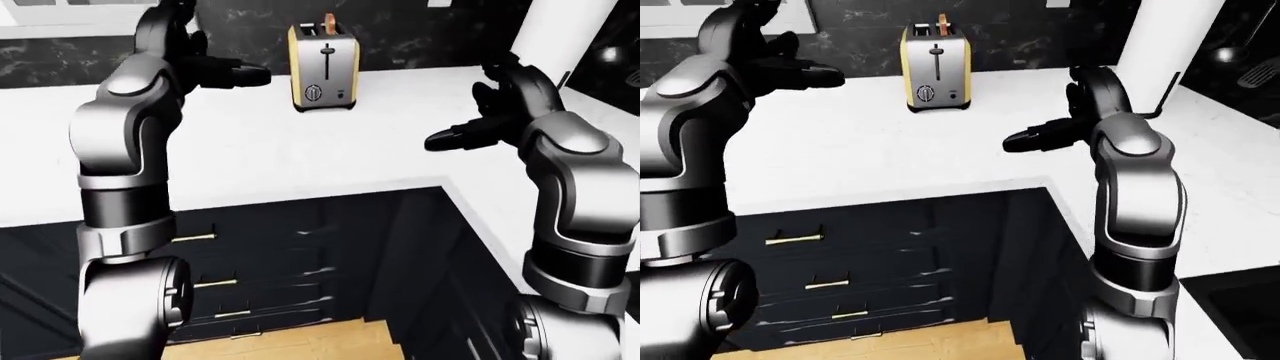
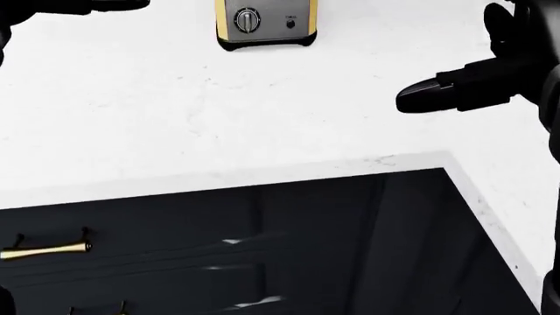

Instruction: Push down the lever of the toaster to turn it on.

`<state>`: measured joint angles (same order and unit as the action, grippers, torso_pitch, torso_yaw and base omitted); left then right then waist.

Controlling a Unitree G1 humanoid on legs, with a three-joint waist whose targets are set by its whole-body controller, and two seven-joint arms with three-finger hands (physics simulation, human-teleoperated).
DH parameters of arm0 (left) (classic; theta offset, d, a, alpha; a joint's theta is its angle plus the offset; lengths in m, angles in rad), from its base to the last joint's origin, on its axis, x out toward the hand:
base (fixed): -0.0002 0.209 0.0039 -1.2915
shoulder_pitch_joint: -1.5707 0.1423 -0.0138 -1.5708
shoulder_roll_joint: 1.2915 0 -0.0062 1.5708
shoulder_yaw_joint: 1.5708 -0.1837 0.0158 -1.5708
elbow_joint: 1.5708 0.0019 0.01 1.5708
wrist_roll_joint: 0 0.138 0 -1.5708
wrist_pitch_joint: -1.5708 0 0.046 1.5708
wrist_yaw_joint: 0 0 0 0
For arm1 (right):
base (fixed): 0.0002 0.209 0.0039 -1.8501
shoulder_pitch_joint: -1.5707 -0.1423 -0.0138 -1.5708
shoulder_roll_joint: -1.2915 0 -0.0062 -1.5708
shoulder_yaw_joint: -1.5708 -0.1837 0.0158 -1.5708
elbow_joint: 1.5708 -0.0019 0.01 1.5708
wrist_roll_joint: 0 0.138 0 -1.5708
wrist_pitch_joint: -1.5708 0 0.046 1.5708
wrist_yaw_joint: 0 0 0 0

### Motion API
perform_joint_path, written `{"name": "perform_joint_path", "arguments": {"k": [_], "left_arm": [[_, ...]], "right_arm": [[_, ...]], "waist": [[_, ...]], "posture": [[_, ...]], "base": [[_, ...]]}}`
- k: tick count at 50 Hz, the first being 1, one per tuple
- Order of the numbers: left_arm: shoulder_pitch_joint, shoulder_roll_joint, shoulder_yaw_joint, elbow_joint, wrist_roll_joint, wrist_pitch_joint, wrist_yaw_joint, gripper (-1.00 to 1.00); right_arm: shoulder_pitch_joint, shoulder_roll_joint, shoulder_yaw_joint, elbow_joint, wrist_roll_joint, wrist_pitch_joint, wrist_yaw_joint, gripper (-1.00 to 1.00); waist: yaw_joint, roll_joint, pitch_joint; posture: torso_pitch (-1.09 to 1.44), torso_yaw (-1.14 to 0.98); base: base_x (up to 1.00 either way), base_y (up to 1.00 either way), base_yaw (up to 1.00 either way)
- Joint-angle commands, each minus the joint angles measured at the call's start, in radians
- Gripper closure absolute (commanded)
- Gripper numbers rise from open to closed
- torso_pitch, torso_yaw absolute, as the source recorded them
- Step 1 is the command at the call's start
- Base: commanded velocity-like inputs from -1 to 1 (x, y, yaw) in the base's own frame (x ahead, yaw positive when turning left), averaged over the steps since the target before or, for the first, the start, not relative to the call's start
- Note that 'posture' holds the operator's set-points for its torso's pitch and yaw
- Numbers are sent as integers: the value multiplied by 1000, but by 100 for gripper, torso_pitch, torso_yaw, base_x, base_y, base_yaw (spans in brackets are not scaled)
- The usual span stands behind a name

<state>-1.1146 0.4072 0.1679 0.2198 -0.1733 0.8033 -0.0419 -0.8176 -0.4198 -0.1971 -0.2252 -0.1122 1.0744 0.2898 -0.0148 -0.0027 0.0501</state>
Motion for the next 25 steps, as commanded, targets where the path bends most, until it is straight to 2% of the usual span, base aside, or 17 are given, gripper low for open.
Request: {"name": "perform_joint_path", "arguments": {"k": [1,5,6,7,8,9,10,12,13,14,15,16,17,18,19,21,25], "left_arm": [[-28,18,18,-17,7,-34,8,-100],[-30,20,19,-20,5,-30,9,-100],[-30,21,19,-23,4,-28,9,-100],[-31,22,19,-26,3,-25,10,-100],[-33,23,20,-27,2,-23,11,-100],[-35,24,20,-28,2,-21,11,-100],[-35,25,21,-28,1,-20,11,-100],[-36,28,22,-29,0,-18,11,-100],[-38,31,24,-27,-1,-18,11,-100],[-40,33,25,-26,-2,-17,12,-100],[-40,35,25,-26,-3,-16,12,-100],[-41,36,25,-28,-3,-15,12,-100],[-41,38,26,-28,-4,-14,13,-100],[-41,39,27,-28,-5,-13,14,-100],[-41,40,27,-28,-5,-13,14,-100],[-32,38,27,-26,-6,-20,16,-100],[-34,37,24,-25,-8,-21,16,-100]], "right_arm": [[-33,-3,5,-21,4,-35,1,-100],[-31,-1,6,-26,2,-34,3,-100],[-31,-2,6,-27,2,-33,4,-100],[-31,-2,7,-29,1,-31,4,-100],[-30,-2,7,-32,0,-30,5,-100],[-29,-2,6,-34,0,-29,5,-100],[-29,-2,6,-35,-1,-28,6,-100],[-30,-1,3,-39,0,-26,6,-100],[-29,-5,10,-46,-3,-30,10,-100],[-30,-3,9,-47,-2,-32,12,-100],[-31,-4,8,-46,-3,-32,12,-100],[-31,-3,6,-47,-3,-32,12,-100],[-31,-2,6,-45,-3,-35,11,-100],[-31,-2,6,-43,-4,-35,11,-100],[-30,-2,5,-43,-4,-37,11,-100],[-31,-3,5,-43,-3,-41,13,-100],[-41,-4,4,-38,-6,-23,11,-100]], "waist": [[6,-2,-9],[-4,35,-4],[-6,56,-8],[-6,88,-18],[0,112,-18],[-3,78,-5],[-4,83,-12],[9,69,-29],[6,59,2],[-2,59,-22],[3,42,-24],[3,20,-16],[3,-14,-11],[12,-45,-23],[14,-25,-11],[10,-57,0],[13,-37,11]], "posture": [[0,0],[0,0],[0,0],[0,0],[0,0],[0,0],[0,0],[0,0],[0,0],[0,0],[0,0],[0,0],[0,0],[0,0],[0,0],[0,0],[0,0]], "base": [[59,0,0],[60,0,0],[60,0,0],[60,0,0],[60,0,0],[59,0,0],[59,0,0],[56,0,0],[0,0,0],[0,0,0],[0,0,0],[0,0,0],[0,0,0],[0,0,0],[0,0,0],[0,0,0],[0,0,0]]}}
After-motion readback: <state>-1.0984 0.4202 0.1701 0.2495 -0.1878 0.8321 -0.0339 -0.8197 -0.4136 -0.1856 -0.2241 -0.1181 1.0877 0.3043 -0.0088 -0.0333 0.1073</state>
